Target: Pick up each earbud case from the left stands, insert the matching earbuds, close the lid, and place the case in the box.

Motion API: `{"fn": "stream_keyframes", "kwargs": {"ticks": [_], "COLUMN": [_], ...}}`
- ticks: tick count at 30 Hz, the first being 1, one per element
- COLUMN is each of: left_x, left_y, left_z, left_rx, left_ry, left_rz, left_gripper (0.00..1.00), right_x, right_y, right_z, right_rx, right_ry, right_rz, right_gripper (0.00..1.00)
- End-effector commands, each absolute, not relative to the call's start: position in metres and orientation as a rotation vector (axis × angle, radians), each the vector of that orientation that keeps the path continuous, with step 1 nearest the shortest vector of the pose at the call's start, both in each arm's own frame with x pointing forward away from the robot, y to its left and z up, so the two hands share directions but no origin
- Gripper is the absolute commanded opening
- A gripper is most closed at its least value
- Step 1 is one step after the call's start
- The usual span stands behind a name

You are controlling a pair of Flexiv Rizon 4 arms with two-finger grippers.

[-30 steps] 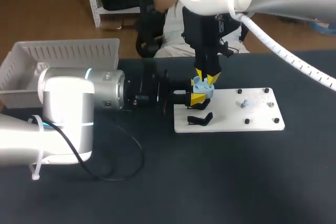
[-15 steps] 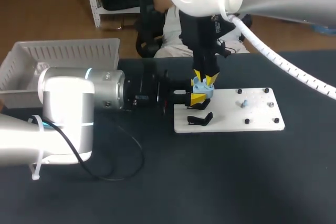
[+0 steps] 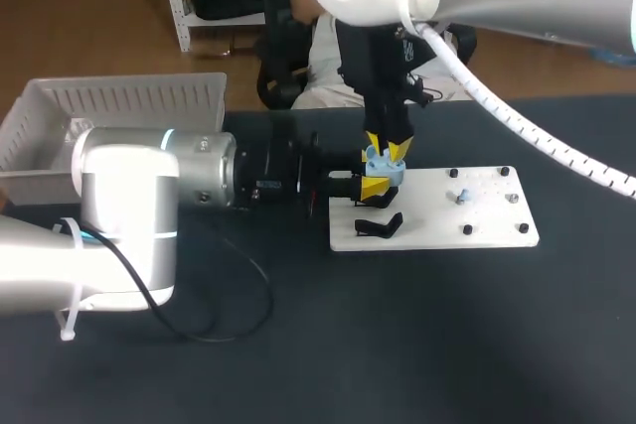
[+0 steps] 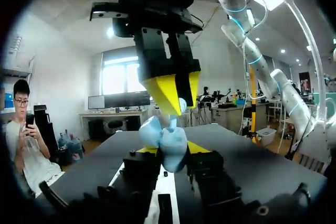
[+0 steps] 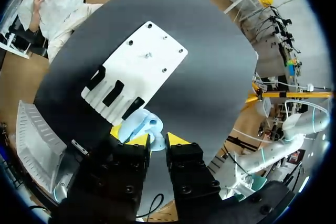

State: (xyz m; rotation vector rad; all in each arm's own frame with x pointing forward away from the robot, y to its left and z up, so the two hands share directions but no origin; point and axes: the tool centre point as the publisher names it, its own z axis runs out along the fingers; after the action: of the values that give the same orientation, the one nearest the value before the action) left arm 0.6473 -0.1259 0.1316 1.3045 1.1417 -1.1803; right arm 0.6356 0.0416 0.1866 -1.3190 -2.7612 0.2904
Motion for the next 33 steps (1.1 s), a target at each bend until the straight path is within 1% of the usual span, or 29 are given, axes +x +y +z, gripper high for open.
{"fn": "stream_keyframes", "kwargs": {"ticks": [1,33], "left_x": [0.648,0.648], "left_y": [-0.127,-0.127], "left_z": [0.13,0.13], "left_rx": [1.301,1.301], "left_ry": [1.136,1.136], "left_rz": [-1.18,-1.18], "left_gripper": [0.0,0.0], "right_x": [0.639,0.643], "right_y": [0.042,0.04], "right_z": [0.186,0.173], "right_rx": [-1.322,-1.333], "right_ry": [-2.753,-2.713], "right_rz": [0.3,0.363], "right_gripper": [0.0,0.0]}}
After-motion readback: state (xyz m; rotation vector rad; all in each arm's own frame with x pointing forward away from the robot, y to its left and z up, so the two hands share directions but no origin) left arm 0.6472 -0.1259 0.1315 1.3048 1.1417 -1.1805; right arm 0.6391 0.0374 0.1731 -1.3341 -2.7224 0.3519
